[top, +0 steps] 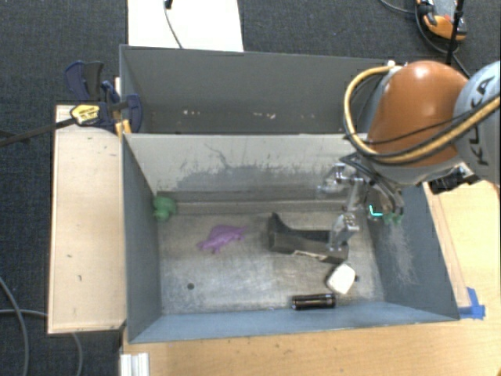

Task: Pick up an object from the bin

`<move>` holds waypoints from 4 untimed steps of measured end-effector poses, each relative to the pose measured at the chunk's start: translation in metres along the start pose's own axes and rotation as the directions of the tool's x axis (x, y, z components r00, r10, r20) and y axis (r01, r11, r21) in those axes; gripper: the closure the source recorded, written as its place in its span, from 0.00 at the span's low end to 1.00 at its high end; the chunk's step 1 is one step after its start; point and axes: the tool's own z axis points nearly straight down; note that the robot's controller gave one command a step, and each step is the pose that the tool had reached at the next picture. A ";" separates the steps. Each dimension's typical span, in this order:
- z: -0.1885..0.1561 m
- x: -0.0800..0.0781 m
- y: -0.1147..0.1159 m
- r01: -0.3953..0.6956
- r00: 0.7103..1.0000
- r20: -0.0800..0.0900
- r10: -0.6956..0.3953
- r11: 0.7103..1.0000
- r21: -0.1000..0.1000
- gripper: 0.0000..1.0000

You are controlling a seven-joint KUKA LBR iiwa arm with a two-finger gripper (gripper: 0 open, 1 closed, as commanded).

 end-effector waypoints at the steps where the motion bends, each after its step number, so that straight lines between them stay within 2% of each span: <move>1: -0.003 -0.001 0.000 0.000 1.000 0.006 0.000 1.000 0.000 0.00; 2: 0.037 -0.004 0.003 0.006 1.000 0.015 -0.006 1.000 0.001 0.00; 3: 0.106 -0.013 0.005 0.010 1.000 0.010 -0.010 1.000 0.000 0.00; 4: 0.133 -0.004 0.005 -0.234 0.972 0.010 0.234 0.972 -0.004 1.00</move>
Offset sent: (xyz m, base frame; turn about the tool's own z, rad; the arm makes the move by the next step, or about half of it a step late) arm 0.0005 0.0080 -0.1021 -0.0296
